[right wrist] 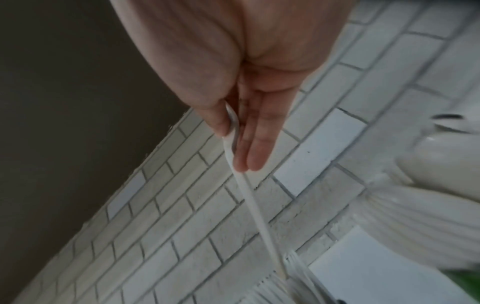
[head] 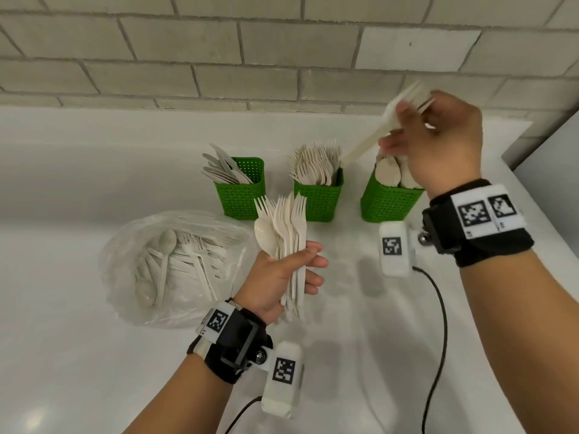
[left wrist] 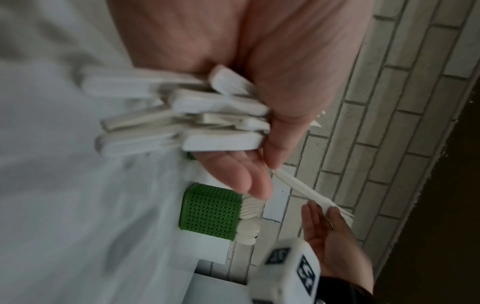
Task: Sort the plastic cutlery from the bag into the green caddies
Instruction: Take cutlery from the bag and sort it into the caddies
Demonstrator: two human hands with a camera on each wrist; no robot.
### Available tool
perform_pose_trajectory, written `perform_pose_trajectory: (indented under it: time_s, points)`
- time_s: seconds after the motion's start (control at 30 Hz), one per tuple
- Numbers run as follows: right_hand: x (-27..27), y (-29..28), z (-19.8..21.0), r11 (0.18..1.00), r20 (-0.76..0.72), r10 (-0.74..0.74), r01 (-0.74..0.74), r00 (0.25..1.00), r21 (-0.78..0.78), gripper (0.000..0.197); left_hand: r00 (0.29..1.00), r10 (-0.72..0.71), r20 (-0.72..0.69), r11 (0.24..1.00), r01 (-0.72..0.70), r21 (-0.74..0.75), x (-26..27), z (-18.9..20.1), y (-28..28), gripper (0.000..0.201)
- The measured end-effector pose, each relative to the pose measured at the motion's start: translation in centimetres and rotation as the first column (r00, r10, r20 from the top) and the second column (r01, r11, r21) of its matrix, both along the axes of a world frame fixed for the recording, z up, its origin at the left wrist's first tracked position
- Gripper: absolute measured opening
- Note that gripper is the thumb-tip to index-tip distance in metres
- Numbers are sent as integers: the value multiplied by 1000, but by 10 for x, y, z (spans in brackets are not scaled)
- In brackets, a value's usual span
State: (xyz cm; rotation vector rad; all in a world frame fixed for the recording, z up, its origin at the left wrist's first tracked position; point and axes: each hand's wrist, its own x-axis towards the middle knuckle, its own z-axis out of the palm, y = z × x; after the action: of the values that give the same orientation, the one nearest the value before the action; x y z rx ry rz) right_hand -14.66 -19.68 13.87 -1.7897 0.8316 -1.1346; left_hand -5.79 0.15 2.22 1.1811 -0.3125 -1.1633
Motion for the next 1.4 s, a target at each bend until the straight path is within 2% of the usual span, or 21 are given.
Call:
perform_pose_trajectory:
  time_s: [0.13, 0.2, 0.27, 0.3, 0.33, 0.37, 0.4, 0.43, 0.5, 0.53, 0.57, 0.6, 0.67, 0.7, 0.73, 0.9, 1.03, 1.17, 1.23, 1.33, 1.4]
  points:
    - [27, -9, -16, 973, -286, -44, -23, 957, -229, 27, 1000, -18, -7, 1000, 17, -24, 0, 6, -3, 18]
    - [39, -7, -33, 943, -549, -70, -124, 833, -309, 33, 1000, -11, -11, 999, 10, -32, 0, 7, -4, 21]
    - [47, -2, -52, 941, -770, -28, -243, 637, -235, 35, 1000, -10, -15, 999, 9, -34, 1, 9, -5, 28]
    - [50, 0, -59, 948, -829, 12, -270, 559, -169, 36, 1000, -10, -18, 999, 10, -36, 1, 9, -5, 30]
    - [51, 1, -63, 950, -857, 41, -286, 514, -126, 35, 1000, -10, -21, 999, 9, -39, 2, 10, -6, 31]
    - [50, 2, -64, 953, -863, 50, -282, 503, -109, 30, 1000, -10, -23, 999, 9, -41, 2, 10, -6, 31]
    - [48, 3, -62, 954, -854, 56, -281, 518, -108, 22, 1000, -9, -24, 999, 8, -43, 2, 11, -6, 32]
    - [44, 4, -58, 963, -816, 46, -241, 577, -117, 24, 1000, -5, -24, 999, 4, -46, 3, 11, -6, 32]
    - [34, 14, -46, 967, -611, -27, -135, 791, -218, 36, 1000, -3, -29, 999, 2, -53, 3, 12, -7, 33]
    - [29, 21, -40, 958, -498, -26, -120, 867, -260, 31, 999, -7, -36, 998, 5, -56, 3, 12, -8, 33]
    - [26, 29, -35, 960, -466, 57, -176, 883, -218, 26, 999, -12, -44, 998, 9, -60, 3, 13, -8, 33]
    - [24, 37, -33, 953, -502, 194, -284, 843, -109, 26, 998, -19, -52, 998, 16, -67, 2, 14, -9, 32]
    - [22, 49, -39, 887, -549, 449, -427, 705, 176, 30, 997, -40, -61, 996, 35, -86, 1, 15, -11, 32]
    - [20, 51, -44, 865, -511, 499, -440, 700, 242, 30, 997, -52, -63, 995, 46, -93, 0, 17, -12, 32]
    - [19, 50, -48, 862, -456, 507, -434, 732, 262, 29, 996, -62, -63, 994, 56, -94, -1, 18, -12, 33]
    - [8, 34, -48, 882, -229, 415, -327, 881, 338, 25, 994, -55, -91, 995, 47, -87, -1, 19, -13, 34]
    - [0, 26, -44, 813, -104, 452, -362, 886, 455, 18, 994, -69, -81, 993, 61, -98, -1, 21, -12, 36]
    - [-2, 31, -44, 800, -44, 440, -370, 897, 473, 13, 996, -69, -49, 993, 64, -102, 0, 20, -13, 38]
    - [-1, 29, -38, 839, 20, 358, -331, 933, 433, 15, 998, -55, -42, 994, 51, -97, -1, 19, -13, 38]
    - [-2, 18, -20, 922, 131, 142, -180, 981, 343, 12, 999, 1, -41, 996, -4, -86, 1, 14, -11, 35]
    - [-2, 11, -11, 966, 118, 53, -81, 992, 244, 14, 999, 34, -40, 996, -38, -85, 2, 11, -9, 33]
